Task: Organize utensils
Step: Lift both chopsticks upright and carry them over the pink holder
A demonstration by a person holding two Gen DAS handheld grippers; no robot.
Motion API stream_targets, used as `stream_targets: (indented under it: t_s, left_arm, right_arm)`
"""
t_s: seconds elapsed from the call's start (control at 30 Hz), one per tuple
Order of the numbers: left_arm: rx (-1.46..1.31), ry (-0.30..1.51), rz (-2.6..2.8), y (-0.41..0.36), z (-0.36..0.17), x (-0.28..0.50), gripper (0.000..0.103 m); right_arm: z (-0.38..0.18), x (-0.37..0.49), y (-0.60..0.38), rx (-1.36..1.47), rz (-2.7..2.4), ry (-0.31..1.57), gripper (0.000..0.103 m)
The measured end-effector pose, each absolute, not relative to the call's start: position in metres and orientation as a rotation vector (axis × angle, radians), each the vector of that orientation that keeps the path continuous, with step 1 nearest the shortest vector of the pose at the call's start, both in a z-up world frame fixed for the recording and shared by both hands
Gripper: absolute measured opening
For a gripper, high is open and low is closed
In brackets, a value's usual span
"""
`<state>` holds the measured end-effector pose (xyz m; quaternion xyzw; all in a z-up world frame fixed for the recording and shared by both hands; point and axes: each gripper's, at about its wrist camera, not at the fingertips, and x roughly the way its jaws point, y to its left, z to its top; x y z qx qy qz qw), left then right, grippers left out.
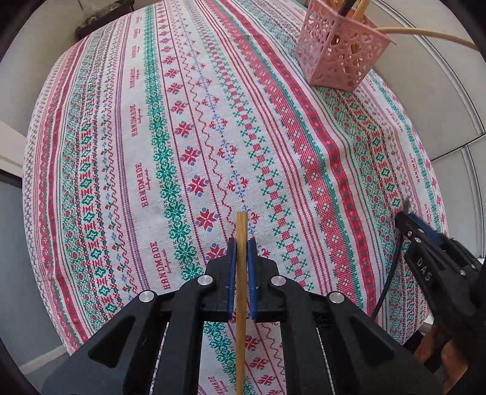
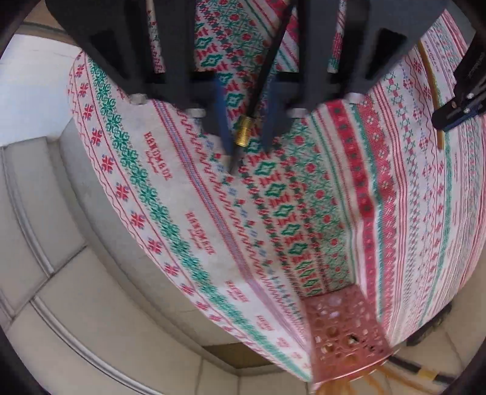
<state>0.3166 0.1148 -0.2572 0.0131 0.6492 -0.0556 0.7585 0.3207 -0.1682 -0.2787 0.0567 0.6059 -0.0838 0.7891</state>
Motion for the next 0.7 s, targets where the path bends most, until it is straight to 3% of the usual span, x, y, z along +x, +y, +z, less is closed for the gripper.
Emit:
stream_targets:
  t_s: [0.2, 0.43, 0.7]
  left_arm:
    - [-0.035, 1.263, -0.116, 0.131, -0.204, 0.297, 0.006]
    - [-0.120, 0.981, -0.155, 0.052, -0.148, 0.256, 0.006]
    - [-0.140, 0.787, -0.190, 0.020, -0.106, 0.221, 0.006]
  right_arm:
    - [-0.262, 0.295, -0.159, 0.193, -0.054, 1.248, 0.008]
    - [-0.170, 0.247, -0.185, 0.243, 0.056, 0.913, 0.007]
    - [-0.094, 0.216, -0.225, 0.291, 0.129, 0.716, 0.007]
